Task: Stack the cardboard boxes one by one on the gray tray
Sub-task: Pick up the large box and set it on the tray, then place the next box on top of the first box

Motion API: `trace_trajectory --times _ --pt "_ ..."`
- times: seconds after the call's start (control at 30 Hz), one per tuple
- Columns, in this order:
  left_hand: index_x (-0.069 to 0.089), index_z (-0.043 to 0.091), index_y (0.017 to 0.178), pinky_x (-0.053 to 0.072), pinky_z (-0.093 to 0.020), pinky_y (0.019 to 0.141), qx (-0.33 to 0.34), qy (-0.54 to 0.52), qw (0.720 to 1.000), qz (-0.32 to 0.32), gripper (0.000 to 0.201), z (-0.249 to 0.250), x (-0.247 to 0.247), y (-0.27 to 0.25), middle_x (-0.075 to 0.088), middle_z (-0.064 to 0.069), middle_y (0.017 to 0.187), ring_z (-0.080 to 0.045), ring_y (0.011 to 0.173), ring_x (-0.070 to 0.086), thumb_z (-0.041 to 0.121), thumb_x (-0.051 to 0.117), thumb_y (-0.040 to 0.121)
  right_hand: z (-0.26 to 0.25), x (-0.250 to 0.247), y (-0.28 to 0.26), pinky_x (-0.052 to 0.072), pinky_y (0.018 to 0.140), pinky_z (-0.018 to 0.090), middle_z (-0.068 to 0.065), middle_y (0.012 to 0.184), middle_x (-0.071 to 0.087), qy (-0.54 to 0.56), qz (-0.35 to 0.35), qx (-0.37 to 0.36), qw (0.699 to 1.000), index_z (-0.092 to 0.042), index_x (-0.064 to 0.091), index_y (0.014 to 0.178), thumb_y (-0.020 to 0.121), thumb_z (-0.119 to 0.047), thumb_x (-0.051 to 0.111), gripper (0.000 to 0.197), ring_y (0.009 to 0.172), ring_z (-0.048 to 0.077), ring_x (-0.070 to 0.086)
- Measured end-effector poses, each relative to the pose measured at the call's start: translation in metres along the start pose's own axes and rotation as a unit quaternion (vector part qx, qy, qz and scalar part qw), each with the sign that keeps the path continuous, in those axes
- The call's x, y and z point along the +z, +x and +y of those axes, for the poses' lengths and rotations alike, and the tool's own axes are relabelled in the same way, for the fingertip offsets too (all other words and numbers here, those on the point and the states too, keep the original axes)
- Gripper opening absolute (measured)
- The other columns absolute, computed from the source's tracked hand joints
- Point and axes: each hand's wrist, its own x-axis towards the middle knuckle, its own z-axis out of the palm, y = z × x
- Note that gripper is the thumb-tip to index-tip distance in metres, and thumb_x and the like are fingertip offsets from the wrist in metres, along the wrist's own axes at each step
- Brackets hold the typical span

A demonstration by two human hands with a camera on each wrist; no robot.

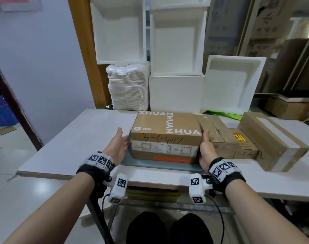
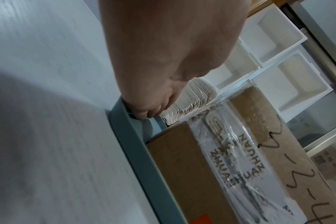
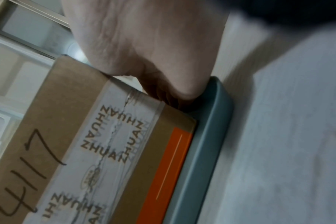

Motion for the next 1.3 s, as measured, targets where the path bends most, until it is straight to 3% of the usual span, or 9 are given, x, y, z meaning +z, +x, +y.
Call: trace_trajectory --times 0.2,0.3,0.47,0.73,0.87,0.97,1.03,1.1,1.3 --pt "0.043 0.016 0.147 0.033 -0.036 0.109 0.002 0.01 1.0 -0.018 0.081 -0.002 0.017 -0.007 0.053 -0.012 0.143 -0.026 0.134 0.046 0.066 0.005 0.096 -0.002 -0.001 -0.005 0.045 0.104 0.046 0.006 0.124 0.068 0.014 -0.006 0.014 1.0 -0.026 0.055 0.134 0.087 -0.077 0.024 0.076 0.112 0.023 0.064" --pt "0.055 0.02 0.137 0.044 -0.038 0.1 0.016 0.019 1.0 -0.006 0.077 -0.003 0.026 -0.009 0.065 -0.013 0.128 -0.026 0.122 0.058 0.065 0.007 0.097 -0.001 0.004 -0.012 0.051 0.089 0.038 0.005 0.122 0.069 0.033 -0.004 0.01 0.999 -0.025 0.057 0.129 0.093 -0.069 0.024 0.066 0.102 0.019 0.066" --pt "0.057 0.027 0.136 0.031 -0.046 0.115 0.024 0.022 0.999 0.01 0.075 -0.002 0.021 -0.009 0.067 -0.009 0.127 -0.025 0.123 0.058 0.069 0.011 0.095 0.001 0.012 -0.013 0.046 0.101 0.036 0.004 0.116 0.068 0.036 -0.016 0.005 0.999 -0.029 0.062 0.099 0.098 -0.06 0.026 0.047 0.097 0.017 0.064" --pt "0.056 0.025 0.137 0.036 -0.045 0.112 0.018 0.029 0.999 -0.002 0.076 0.001 0.023 -0.014 0.066 -0.011 0.128 -0.026 0.122 0.058 0.069 0.011 0.095 0.006 0.009 -0.012 0.045 0.099 0.033 0.005 0.12 0.068 0.012 -0.024 0.003 1.0 -0.029 0.065 0.106 0.095 -0.066 0.022 0.057 0.097 0.015 0.064" --pt "0.051 0.011 0.14 0.041 -0.043 0.101 0.018 0.008 0.999 -0.032 0.086 0.025 0.025 -0.026 0.058 -0.017 0.138 -0.031 0.128 0.053 0.07 0.009 0.094 -0.008 0.008 -0.015 0.044 0.106 0.042 0.004 0.126 0.067 -0.006 -0.026 -0.005 1.0 -0.029 0.059 0.125 0.092 -0.071 0.019 0.066 0.115 0.021 0.062" --pt "0.016 0.008 0.156 0.018 -0.042 0.118 0.056 0.019 0.998 0.0 0.087 0.067 0.031 -0.038 0.022 -0.011 0.161 -0.026 0.149 0.021 0.069 0.011 0.095 -0.034 0.006 -0.021 0.036 0.113 0.046 0.006 0.139 0.058 -0.038 -0.06 -0.005 0.997 -0.024 0.048 0.142 0.083 -0.081 0.014 0.088 0.127 0.022 0.055" --pt "0.008 0.007 0.156 0.007 -0.038 0.121 0.092 0.028 0.995 0.012 0.086 0.095 0.036 -0.042 0.009 -0.008 0.164 -0.021 0.152 0.008 0.068 0.011 0.095 -0.055 0.005 -0.024 0.025 0.119 0.045 0.006 0.155 0.038 -0.052 -0.053 -0.012 0.997 -0.019 0.03 0.152 0.083 -0.082 0.013 0.095 0.141 0.023 0.038" --pt "0.008 0.006 0.156 0.004 -0.037 0.122 0.114 0.032 0.993 0.002 0.087 0.116 0.043 -0.044 0.009 -0.009 0.164 -0.02 0.152 0.007 0.069 0.012 0.095 -0.078 0.002 -0.027 0.015 0.122 0.042 0.004 0.162 0.02 -0.07 -0.033 -0.045 0.996 -0.016 0.017 0.156 0.087 -0.077 0.011 0.092 0.149 0.021 0.021" --pt "0.007 0.006 0.156 0.004 -0.037 0.122 0.134 0.039 0.987 -0.084 0.086 0.138 0.111 -0.045 0.008 -0.01 0.164 -0.02 0.152 0.005 0.068 0.013 0.096 -0.123 -0.033 -0.03 0.009 0.123 0.043 0.003 0.163 0.017 -0.084 -0.006 -0.092 0.992 -0.013 0.017 0.155 0.088 -0.075 0.007 0.092 0.151 0.021 0.015"
